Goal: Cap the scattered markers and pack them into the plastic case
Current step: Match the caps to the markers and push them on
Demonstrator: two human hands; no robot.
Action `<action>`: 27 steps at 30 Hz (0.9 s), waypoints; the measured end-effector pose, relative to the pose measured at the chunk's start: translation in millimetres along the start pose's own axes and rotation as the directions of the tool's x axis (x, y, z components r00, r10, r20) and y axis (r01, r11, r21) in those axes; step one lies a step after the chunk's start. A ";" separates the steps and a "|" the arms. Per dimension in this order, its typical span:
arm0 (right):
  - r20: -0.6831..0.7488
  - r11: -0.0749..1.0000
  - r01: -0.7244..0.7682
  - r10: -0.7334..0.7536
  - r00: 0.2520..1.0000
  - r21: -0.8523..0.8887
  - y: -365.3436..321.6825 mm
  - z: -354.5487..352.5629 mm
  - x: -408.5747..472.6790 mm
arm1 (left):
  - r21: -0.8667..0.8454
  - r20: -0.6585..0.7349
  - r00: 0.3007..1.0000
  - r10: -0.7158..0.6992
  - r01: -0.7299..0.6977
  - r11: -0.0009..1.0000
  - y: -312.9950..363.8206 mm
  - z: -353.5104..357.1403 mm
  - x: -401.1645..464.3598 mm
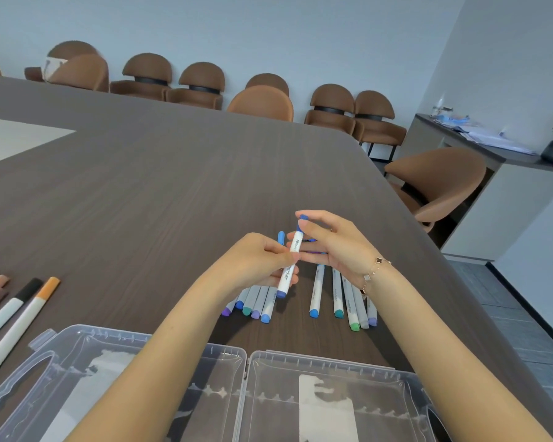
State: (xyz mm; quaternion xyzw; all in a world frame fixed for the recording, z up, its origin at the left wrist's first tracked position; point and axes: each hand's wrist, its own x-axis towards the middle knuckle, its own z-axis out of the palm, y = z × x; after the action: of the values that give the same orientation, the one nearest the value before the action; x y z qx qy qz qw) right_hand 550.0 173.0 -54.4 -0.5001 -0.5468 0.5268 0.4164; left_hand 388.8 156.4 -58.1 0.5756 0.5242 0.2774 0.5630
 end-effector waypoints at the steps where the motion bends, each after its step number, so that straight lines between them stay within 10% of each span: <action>1: 0.050 1.000 -0.005 0.007 0.999 -0.030 -1.4 0.5 -0.7 | -0.006 -0.009 1.000 0.007 -0.007 1.000 -0.4 -0.3 0.1; 16: 0.014 0.989 -0.046 0.049 0.999 -0.139 4.0 0.1 4.7 | 0.127 -0.173 0.979 0.105 -0.084 0.988 -10.0 14.1 2.8; 20: -0.054 0.817 -0.104 0.089 0.995 -0.568 9.3 -16.9 10.8 | 0.597 -0.264 0.946 0.186 0.008 0.802 -12.4 7.8 4.5; 27: -0.177 0.645 -0.102 -0.052 0.983 -0.757 11.2 -37.6 20.9 | 0.808 -0.221 0.963 0.155 0.092 0.581 -20.4 25.8 9.5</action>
State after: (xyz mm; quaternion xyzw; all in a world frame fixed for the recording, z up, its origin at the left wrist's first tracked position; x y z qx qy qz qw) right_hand 584.9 199.0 -63.3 -0.6824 -0.6701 0.2050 0.2078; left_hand 409.1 152.1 -85.3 0.7353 0.6532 0.0920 0.1559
